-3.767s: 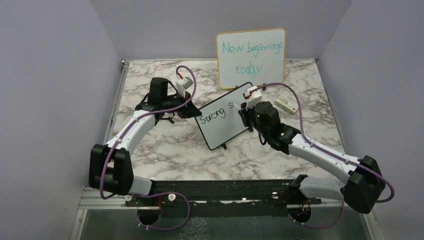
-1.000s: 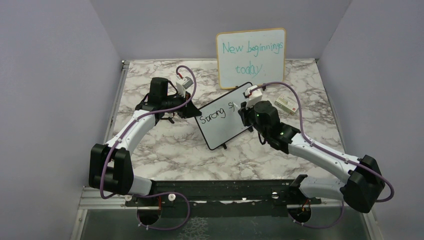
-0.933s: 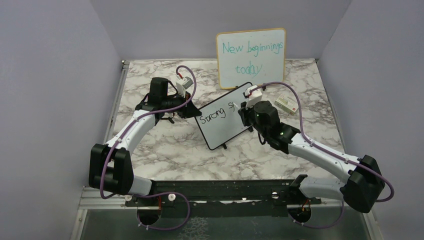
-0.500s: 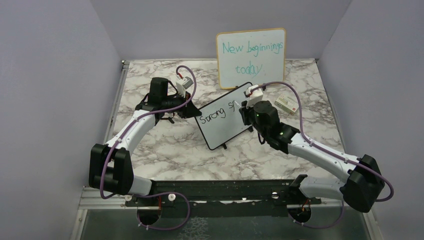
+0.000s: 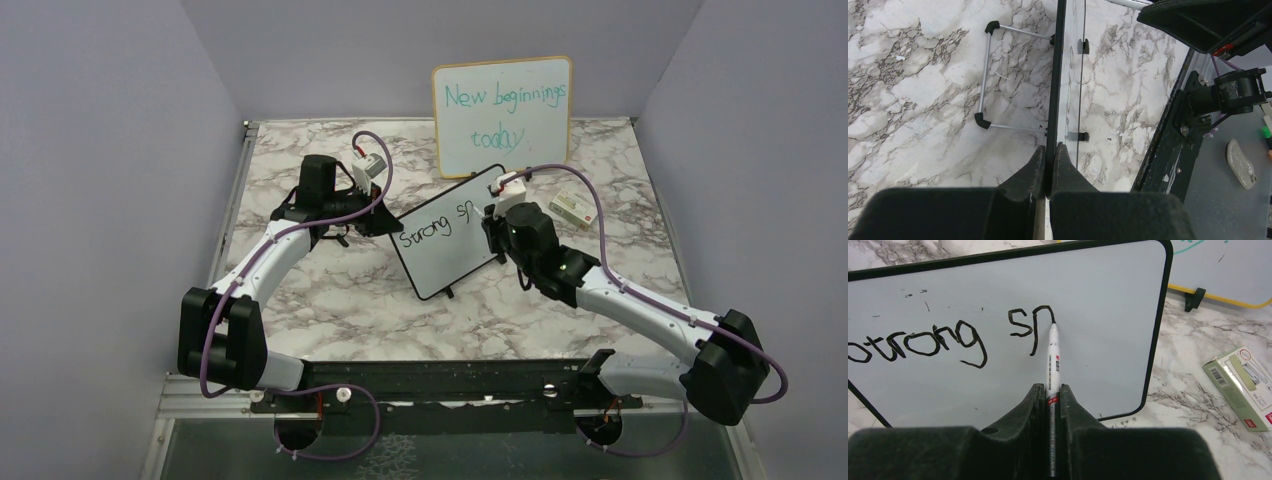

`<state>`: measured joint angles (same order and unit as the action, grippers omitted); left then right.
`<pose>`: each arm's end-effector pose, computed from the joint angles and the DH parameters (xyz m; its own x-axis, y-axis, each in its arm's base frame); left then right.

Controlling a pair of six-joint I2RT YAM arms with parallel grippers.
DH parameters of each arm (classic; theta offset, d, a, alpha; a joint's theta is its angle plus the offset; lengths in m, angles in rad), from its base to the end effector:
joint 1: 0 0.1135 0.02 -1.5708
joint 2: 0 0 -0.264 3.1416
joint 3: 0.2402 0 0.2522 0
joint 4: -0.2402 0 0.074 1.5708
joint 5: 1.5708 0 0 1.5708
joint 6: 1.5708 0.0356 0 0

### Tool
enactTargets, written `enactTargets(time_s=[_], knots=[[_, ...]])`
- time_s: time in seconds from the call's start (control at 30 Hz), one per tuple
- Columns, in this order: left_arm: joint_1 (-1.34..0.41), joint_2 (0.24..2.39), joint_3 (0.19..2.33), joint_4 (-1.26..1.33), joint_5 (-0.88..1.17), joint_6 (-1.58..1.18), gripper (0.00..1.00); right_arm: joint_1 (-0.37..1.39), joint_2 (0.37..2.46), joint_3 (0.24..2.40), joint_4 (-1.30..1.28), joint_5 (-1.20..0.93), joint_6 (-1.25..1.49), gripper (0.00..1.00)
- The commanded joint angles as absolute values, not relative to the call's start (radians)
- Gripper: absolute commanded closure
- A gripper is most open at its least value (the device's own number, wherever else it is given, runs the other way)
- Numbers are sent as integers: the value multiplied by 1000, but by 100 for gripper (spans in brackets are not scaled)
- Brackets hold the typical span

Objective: Write a sentence on the whiteboard

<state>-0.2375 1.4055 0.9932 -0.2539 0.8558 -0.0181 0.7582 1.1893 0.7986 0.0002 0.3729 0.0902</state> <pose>0.2868 -0.0971 0.2706 -0.6138 0.1364 -0.7776 0.7202 0.5001 -0.4808 0.2051 0.1763 0.2799 -0.3109 -0.1789 -0.9335 -0.3692 0.9277 -0.0548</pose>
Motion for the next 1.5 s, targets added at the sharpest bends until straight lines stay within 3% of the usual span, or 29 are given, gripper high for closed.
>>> enactTargets(time_s=[0.0, 0.67, 1.47], knots=[[-259, 1462, 950, -371, 693, 60, 100, 759, 1174, 805, -50, 359, 102, 100], [-259, 1466, 953, -371, 693, 60, 100, 759, 1163, 822, -31, 252, 84, 100], [-259, 1457, 953, -376, 680, 62, 100, 759, 1106, 785, 47, 411, 112, 100]])
